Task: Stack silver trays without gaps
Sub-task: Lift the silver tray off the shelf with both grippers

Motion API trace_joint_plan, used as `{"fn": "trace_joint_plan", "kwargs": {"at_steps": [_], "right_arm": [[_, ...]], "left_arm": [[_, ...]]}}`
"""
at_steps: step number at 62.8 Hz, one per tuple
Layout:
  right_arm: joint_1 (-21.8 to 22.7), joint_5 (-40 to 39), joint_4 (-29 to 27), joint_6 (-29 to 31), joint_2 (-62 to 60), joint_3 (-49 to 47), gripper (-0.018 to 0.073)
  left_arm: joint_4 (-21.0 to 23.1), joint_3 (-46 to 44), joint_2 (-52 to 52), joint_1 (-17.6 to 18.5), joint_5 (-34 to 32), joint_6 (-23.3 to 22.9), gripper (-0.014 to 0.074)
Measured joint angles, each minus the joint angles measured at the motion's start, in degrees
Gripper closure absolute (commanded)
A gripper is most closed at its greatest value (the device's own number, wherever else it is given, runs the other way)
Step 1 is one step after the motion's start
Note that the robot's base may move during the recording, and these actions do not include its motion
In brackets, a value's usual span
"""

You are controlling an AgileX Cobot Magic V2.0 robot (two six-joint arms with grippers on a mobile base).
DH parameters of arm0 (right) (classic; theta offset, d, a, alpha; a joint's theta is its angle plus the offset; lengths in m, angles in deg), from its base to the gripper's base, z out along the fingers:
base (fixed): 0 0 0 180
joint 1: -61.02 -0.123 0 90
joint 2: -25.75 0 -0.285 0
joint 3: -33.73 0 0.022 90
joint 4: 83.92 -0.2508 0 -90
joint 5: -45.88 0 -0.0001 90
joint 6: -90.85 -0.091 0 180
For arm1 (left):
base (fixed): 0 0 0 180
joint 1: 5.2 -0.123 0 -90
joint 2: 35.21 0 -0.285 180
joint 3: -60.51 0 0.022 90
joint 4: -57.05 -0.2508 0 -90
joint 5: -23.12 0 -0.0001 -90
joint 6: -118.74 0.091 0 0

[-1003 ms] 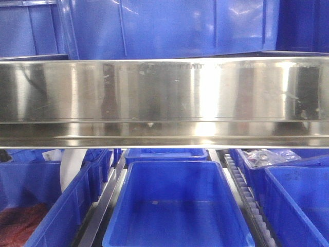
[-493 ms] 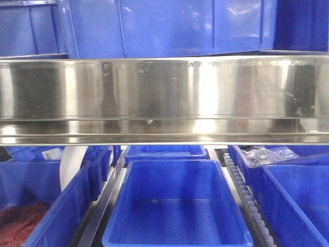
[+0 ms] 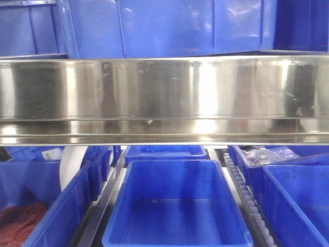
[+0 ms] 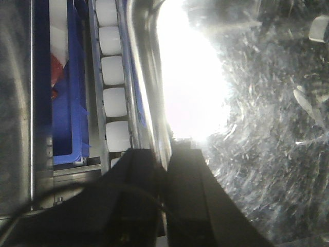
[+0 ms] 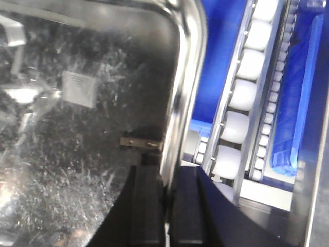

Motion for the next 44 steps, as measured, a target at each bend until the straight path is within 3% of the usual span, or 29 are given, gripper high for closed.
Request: {"fn": "trace_joint_plan", "kwargs": {"at_steps": [44], "right_arm": [[0.0, 0.0, 0.0, -0.1, 0.1, 0.0, 0.0501]], "left_arm": [[0.0, 0.0, 0.0, 0.0, 0.1, 0.0, 0.0644]]}}
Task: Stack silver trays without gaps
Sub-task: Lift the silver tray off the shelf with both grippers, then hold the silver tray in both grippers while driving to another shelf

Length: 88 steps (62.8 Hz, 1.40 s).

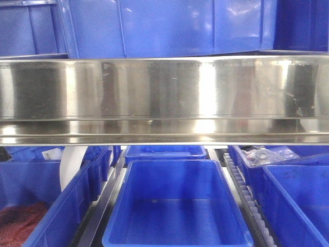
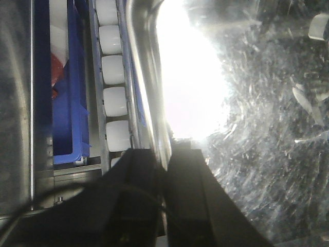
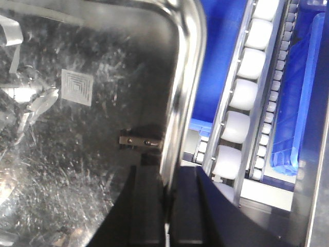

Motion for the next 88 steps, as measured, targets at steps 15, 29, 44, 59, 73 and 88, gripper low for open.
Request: {"fn": "trace_joint_plan", "kwargs": {"at_steps": [15, 29, 44, 59, 73, 88], "right_arm": [[0.0, 0.0, 0.0, 0.0, 0.0, 0.0, 0.0501], [0.0, 0.0, 0.0, 0.0, 0.0, 0.0, 0.0501], [0.0, 0.0, 0.0, 0.0, 0.0, 0.0, 0.0501], [0.0, 0.0, 0.0, 0.0, 0.0, 0.0, 0.0501], [0.0, 0.0, 0.0, 0.0, 0.0, 0.0, 0.0501], [0.0, 0.1, 0.0, 0.0, 0.0, 0.0, 0.0501]], "left_arm": [[0.0, 0.0, 0.0, 0.0, 0.0, 0.0, 0.0644], [0.0, 0.0, 0.0, 0.0, 0.0, 0.1, 0.0644], [0.0, 0.0, 0.0, 0.0, 0.0, 0.1, 0.0644], [0.0, 0.0, 0.0, 0.0, 0.0, 0.1, 0.0644], [0.0, 0.0, 0.0, 0.0, 0.0, 0.1, 0.0644], [0.0, 0.0, 0.0, 0.0, 0.0, 0.1, 0.0644]]}}
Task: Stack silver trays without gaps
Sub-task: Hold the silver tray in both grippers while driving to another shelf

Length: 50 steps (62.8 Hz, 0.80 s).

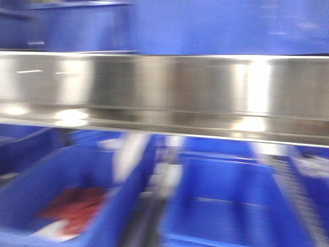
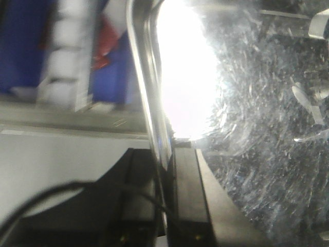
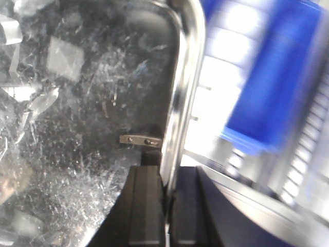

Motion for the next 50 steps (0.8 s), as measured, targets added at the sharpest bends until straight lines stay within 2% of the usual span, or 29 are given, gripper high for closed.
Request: {"fn": "trace_joint_plan", "kwargs": {"at_steps": [50], "right_arm": [[0.0, 0.0, 0.0, -0.1, 0.0, 0.0, 0.0501]], "left_arm": [[0.0, 0.0, 0.0, 0.0, 0.0, 0.0, 0.0644]]}}
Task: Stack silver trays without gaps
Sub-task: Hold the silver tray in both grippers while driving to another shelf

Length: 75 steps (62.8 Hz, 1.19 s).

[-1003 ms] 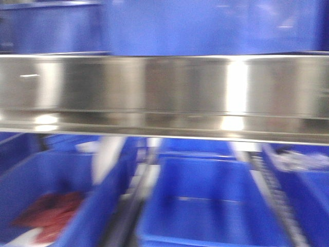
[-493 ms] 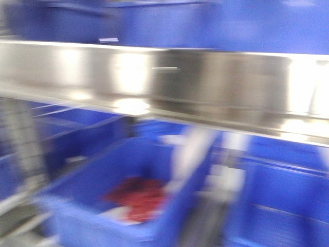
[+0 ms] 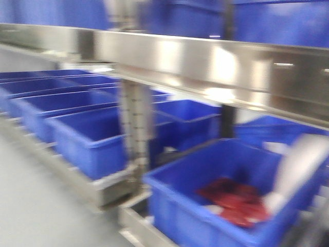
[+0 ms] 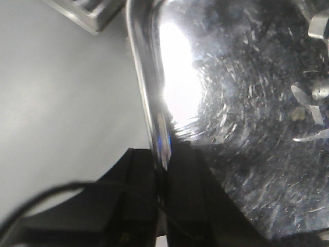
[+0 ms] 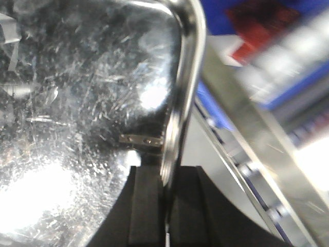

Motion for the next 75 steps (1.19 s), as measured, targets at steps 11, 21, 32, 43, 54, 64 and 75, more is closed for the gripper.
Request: {"fn": "trace_joint_plan", "kwargs": {"at_steps": [11, 21, 32, 43, 54, 64, 75], "right_arm": [[0.0, 0.0, 0.0, 0.0, 0.0, 0.0, 0.0501], [0.0, 0.0, 0.0, 0.0, 0.0, 0.0, 0.0501], [0.0, 0.0, 0.0, 0.0, 0.0, 0.0, 0.0501], [0.0, 0.0, 0.0, 0.0, 0.0, 0.0, 0.0501], [0.0, 0.0, 0.0, 0.0, 0.0, 0.0, 0.0501], [0.0, 0.0, 0.0, 0.0, 0.0, 0.0, 0.0501], [0.0, 0.0, 0.0, 0.0, 0.0, 0.0, 0.0501]], "left_arm": [[0.0, 0.0, 0.0, 0.0, 0.0, 0.0, 0.0644], [0.0, 0.0, 0.0, 0.0, 0.0, 0.0, 0.0644], [0.0, 0.0, 0.0, 0.0, 0.0, 0.0, 0.0644], [0.0, 0.0, 0.0, 0.0, 0.0, 0.0, 0.0644], [0.0, 0.0, 0.0, 0.0, 0.0, 0.0, 0.0644], [0.0, 0.0, 0.0, 0.0, 0.0, 0.0, 0.0644], [0.0, 0.0, 0.0, 0.0, 0.0, 0.0, 0.0644]]}}
